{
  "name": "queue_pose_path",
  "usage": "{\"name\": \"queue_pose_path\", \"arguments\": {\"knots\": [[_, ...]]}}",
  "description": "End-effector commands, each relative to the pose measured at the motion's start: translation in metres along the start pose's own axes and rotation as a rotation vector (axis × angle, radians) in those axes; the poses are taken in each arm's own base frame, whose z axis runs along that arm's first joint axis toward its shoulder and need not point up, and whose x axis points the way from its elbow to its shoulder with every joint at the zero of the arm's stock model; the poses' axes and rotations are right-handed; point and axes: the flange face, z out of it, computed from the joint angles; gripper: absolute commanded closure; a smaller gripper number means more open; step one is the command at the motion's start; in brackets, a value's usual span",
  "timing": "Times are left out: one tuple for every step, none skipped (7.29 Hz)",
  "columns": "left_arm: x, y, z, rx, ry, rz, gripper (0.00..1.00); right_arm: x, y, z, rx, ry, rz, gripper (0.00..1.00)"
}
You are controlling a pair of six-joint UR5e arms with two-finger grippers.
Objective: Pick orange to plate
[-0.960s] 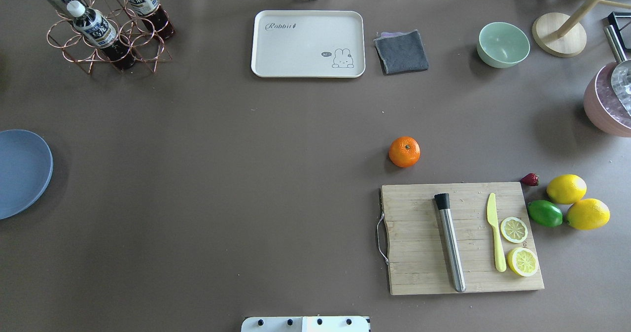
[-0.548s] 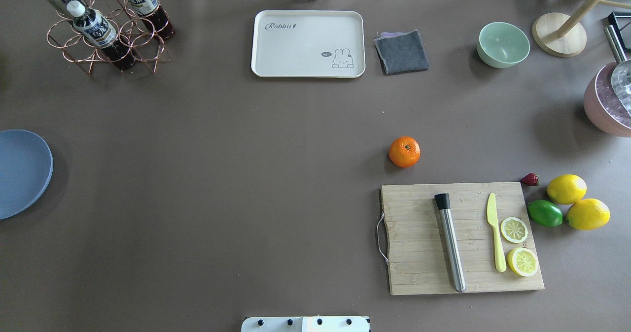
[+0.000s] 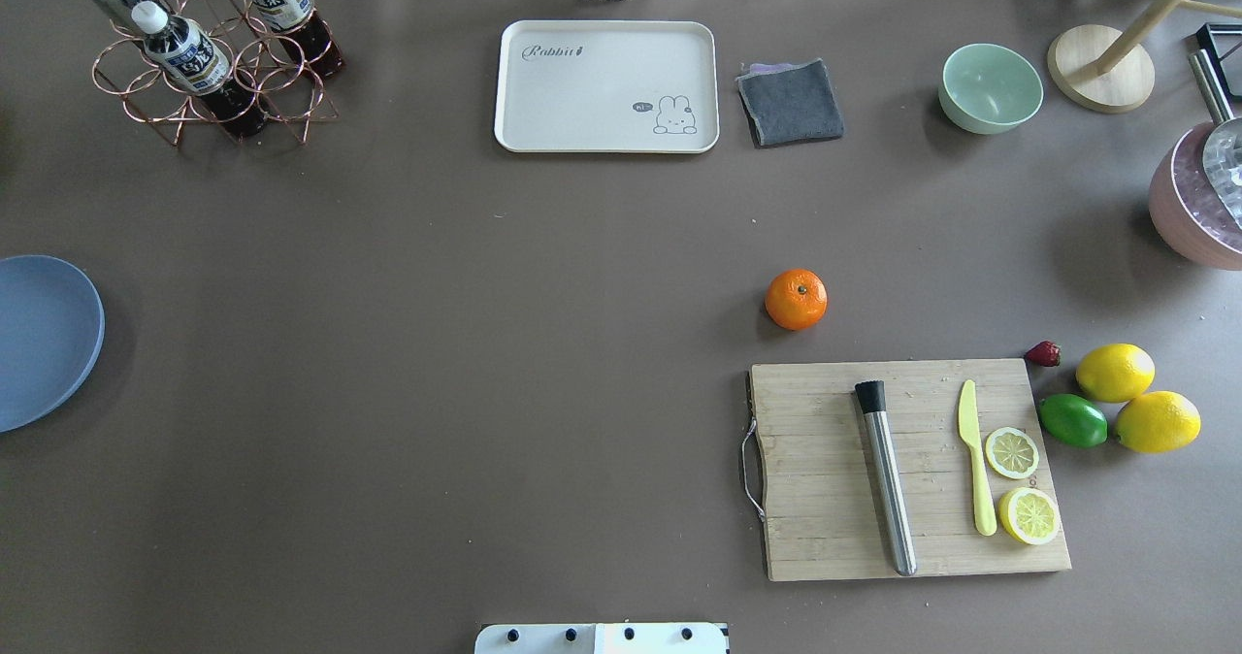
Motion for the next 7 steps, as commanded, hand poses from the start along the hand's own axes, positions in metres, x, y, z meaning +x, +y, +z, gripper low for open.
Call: {"name": "queue_pose_path", "arguments": {"knots": [[-0.003, 0.002, 0.002, -0.002, -0.005, -0.002, 0.02, 0.000, 0.002, 0.000, -0.001, -0.001, 0.000, 0.00], [-0.002, 0.002, 0.002, -0.003, 0.001, -0.005, 0.02, 0.001, 0.003, 0.000, -0.002, 0.000, 0.000, 0.00], [0.000, -0.005, 0.001, 0.003, 0.001, 0.005, 0.03, 0.001, 0.004, 0.000, -0.001, 0.000, 0.000, 0.00], [0.001, -0.005, 0.002, 0.002, 0.003, 0.004, 0.03, 0.000, 0.004, 0.000, -0.001, -0.001, -0.001, 0.00], [0.000, -0.006, 0.002, 0.002, 0.002, 0.007, 0.03, 0.003, 0.007, 0.001, -0.005, -0.001, 0.003, 0.00], [0.002, -0.003, 0.001, 0.001, 0.005, 0.004, 0.03, 0.005, 0.012, 0.003, -0.010, 0.002, 0.006, 0.00], [-0.002, 0.002, 0.004, -0.005, 0.003, 0.000, 0.03, 0.005, 0.014, 0.003, -0.010, 0.002, 0.004, 0.00]]}}
